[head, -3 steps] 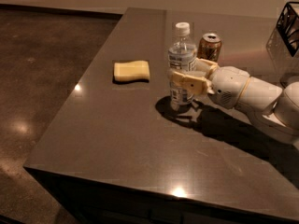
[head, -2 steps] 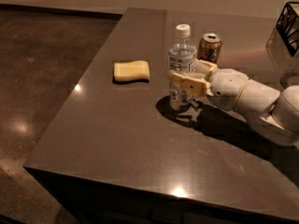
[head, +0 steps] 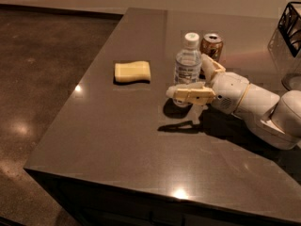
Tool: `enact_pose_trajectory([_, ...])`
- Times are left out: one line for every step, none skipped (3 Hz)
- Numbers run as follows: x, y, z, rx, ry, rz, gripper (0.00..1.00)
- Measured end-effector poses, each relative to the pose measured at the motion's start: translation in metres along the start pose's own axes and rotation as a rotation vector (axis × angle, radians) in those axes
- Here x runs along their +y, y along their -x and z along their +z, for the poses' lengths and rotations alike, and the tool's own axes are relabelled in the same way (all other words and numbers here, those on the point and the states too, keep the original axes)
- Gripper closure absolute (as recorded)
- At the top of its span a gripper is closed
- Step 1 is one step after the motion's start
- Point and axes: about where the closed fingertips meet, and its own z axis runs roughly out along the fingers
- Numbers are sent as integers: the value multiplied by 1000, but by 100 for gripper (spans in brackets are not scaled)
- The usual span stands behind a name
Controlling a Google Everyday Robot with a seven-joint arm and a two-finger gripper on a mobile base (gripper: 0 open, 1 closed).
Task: Place blue plastic bottle upright
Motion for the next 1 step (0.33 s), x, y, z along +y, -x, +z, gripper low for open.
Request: enact_pose_trajectory([0, 0, 0, 0, 0, 0, 0])
